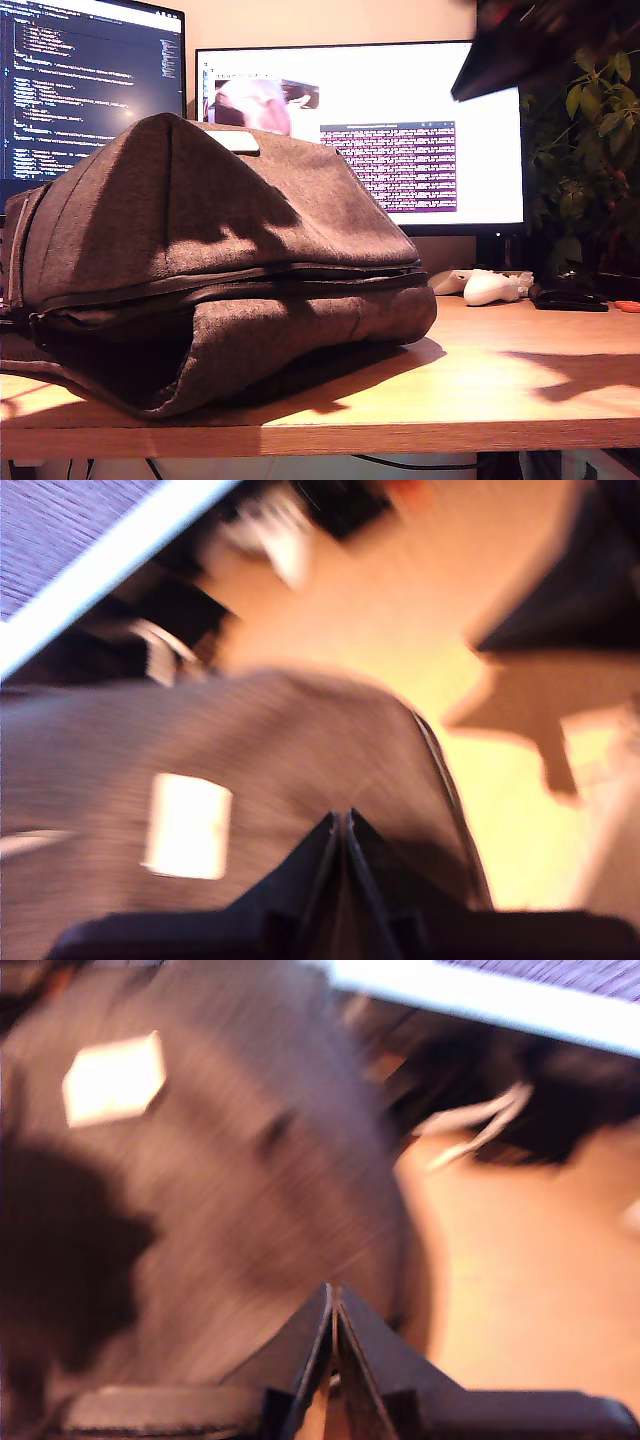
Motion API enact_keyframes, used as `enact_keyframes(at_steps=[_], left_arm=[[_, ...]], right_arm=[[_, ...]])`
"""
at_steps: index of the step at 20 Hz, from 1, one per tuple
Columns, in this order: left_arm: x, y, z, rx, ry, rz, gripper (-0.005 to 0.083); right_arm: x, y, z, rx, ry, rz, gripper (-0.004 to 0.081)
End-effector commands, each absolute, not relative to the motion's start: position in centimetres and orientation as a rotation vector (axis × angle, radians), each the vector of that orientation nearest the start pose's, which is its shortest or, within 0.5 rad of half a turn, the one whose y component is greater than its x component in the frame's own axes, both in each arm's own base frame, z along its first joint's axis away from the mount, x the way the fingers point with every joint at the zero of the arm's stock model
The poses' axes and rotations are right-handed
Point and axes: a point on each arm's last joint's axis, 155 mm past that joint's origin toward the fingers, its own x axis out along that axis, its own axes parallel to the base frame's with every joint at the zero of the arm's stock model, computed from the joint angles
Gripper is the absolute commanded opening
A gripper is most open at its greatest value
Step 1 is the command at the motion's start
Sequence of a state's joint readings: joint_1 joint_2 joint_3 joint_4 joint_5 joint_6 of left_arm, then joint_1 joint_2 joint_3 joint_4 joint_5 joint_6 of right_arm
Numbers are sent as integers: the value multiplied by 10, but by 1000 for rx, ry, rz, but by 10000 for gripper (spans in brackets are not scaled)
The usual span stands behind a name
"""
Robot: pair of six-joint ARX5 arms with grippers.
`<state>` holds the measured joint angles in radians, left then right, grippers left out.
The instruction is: Pack the pair of socks inside the grey Google backpack
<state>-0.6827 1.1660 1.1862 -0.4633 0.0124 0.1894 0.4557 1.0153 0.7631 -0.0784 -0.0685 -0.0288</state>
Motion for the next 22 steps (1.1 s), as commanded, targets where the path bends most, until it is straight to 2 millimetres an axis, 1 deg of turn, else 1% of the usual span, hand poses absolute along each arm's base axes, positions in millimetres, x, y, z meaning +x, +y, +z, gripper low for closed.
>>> enact_keyframes(at_steps=[1,3,6,8,10,12,14,16,18,20,22], left_arm=[[303,-240,288,300,356,-705,-19],[311,-231,289,262,312,-667,-19],[316,-214,285,217,267,-613,-19],[316,-199,277,203,250,-571,-19],[315,-182,271,189,241,-533,-19],[313,-165,272,165,223,-492,-19],[304,-151,281,152,184,-467,-19],[291,-142,287,134,164,-456,-19],[279,-136,293,125,155,-455,-19],[272,-133,301,117,126,-455,-19],[267,-132,302,113,128,-461,-19]], right_arm=[[335,156,250,-83,281,471,-12],[343,137,258,-62,241,416,-12],[346,113,262,-50,203,346,-12],[344,94,255,-46,201,292,-12],[338,80,250,-41,194,265,-12],[330,72,247,-35,181,250,-12],[319,71,250,-34,157,254,-12],[307,71,250,-34,158,266,-12],[295,77,258,-30,136,307,-12],[284,82,268,-26,102,345,-12],[275,83,273,-24,87,359,-12]])
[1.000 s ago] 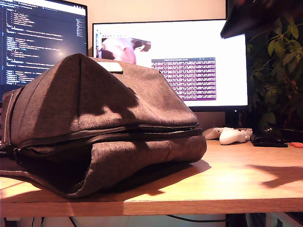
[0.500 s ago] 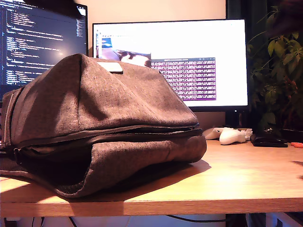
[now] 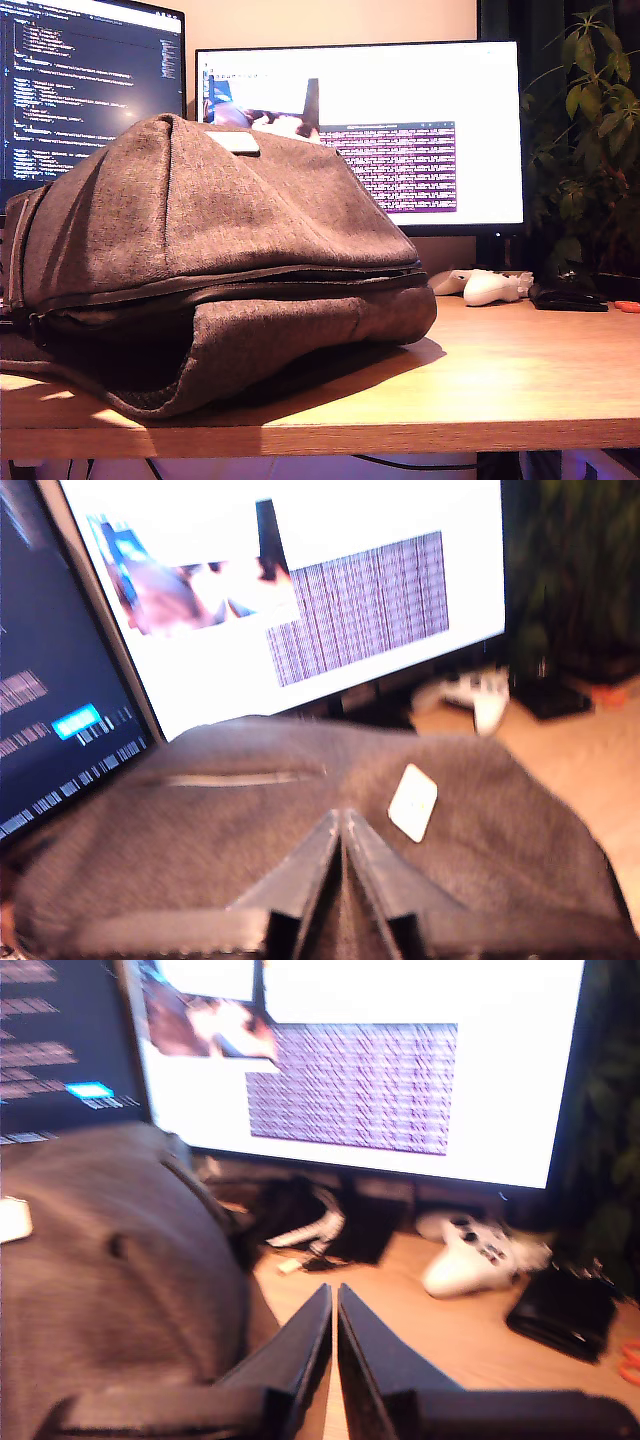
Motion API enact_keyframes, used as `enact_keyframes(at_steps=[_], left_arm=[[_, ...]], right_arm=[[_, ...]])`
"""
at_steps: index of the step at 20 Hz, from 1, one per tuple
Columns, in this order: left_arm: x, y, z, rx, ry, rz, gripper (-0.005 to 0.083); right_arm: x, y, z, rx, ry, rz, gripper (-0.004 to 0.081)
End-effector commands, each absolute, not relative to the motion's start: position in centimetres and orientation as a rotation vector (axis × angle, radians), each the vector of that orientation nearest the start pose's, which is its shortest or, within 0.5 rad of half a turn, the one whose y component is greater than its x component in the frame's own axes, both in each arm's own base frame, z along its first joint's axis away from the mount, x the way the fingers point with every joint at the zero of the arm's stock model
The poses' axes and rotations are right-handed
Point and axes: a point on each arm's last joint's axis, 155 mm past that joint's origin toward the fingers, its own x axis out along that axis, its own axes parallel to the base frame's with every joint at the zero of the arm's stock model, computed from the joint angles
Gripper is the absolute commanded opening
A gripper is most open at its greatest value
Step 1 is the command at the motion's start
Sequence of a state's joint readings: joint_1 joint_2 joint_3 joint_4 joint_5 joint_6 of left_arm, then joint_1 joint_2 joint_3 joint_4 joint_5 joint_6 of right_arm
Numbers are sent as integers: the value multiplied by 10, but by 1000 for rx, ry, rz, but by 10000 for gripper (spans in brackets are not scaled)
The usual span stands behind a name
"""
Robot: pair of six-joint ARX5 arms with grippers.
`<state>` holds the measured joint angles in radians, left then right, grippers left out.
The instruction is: Pack the pair of socks inside the grey Google backpack
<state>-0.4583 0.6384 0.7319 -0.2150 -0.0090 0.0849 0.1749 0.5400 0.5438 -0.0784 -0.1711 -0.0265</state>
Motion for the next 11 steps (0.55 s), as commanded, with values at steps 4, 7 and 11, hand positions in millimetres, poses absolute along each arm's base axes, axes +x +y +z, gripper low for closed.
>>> enact_keyframes(at_steps=[4,7,11], left_arm=[[261,-129,281,132,214,-463,-19],[257,-127,264,148,281,-465,-19],[251,-125,246,166,355,-466,-19]], right_arm=[[271,82,267,-24,113,357,-12],[268,82,248,-24,191,358,-12],[261,81,219,-25,310,357,-12]])
